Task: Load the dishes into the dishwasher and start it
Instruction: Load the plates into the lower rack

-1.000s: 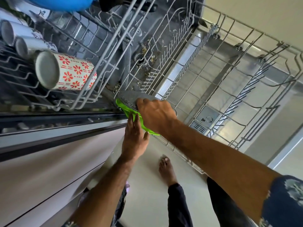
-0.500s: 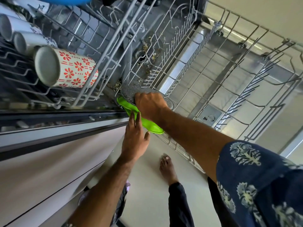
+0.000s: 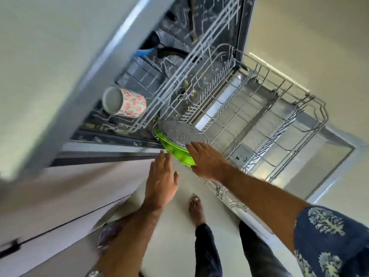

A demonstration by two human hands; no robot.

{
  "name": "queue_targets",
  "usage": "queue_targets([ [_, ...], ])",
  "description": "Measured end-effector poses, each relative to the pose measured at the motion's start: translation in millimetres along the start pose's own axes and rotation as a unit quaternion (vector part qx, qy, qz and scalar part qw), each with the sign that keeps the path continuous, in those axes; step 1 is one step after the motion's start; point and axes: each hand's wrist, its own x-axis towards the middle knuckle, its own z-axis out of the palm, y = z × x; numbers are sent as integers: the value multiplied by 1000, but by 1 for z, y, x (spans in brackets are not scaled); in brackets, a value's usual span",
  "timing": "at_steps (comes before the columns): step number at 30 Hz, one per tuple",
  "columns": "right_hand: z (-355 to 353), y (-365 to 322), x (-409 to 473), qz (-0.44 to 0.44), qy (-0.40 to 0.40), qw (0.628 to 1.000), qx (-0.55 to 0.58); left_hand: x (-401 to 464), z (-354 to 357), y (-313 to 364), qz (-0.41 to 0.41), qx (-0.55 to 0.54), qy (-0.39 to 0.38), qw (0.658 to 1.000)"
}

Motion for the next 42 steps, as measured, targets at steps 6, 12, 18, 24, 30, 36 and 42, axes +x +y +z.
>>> queue_targets([
  [6, -69, -70, -90, -45, -27, 995, -80, -108, -90, 31, 16, 75, 18, 997],
  [12, -130, -162, -162, -127, -8, 980, -156, -234, -158, 16, -54, 9, 30, 998],
  [18, -147, -285, -176, -237, 44, 945, -223, -359, -187, -51, -154, -29, 99, 983],
  [24, -130, -457, -172, -355, 39, 904, -235, -504, -188, -148, -293, -73, 198, 933],
  [30, -89, -595, -176, -442, 13, 865, -235, -627, -175, -224, -424, -92, 211, 876],
  [36, -41, -702, -185, -543, -21, 799, -257, -693, -143, -262, -506, -132, 203, 828],
  [42, 3, -803, -133, -542, -77, 796, -259, -704, -111, -298, -541, -190, 190, 797],
])
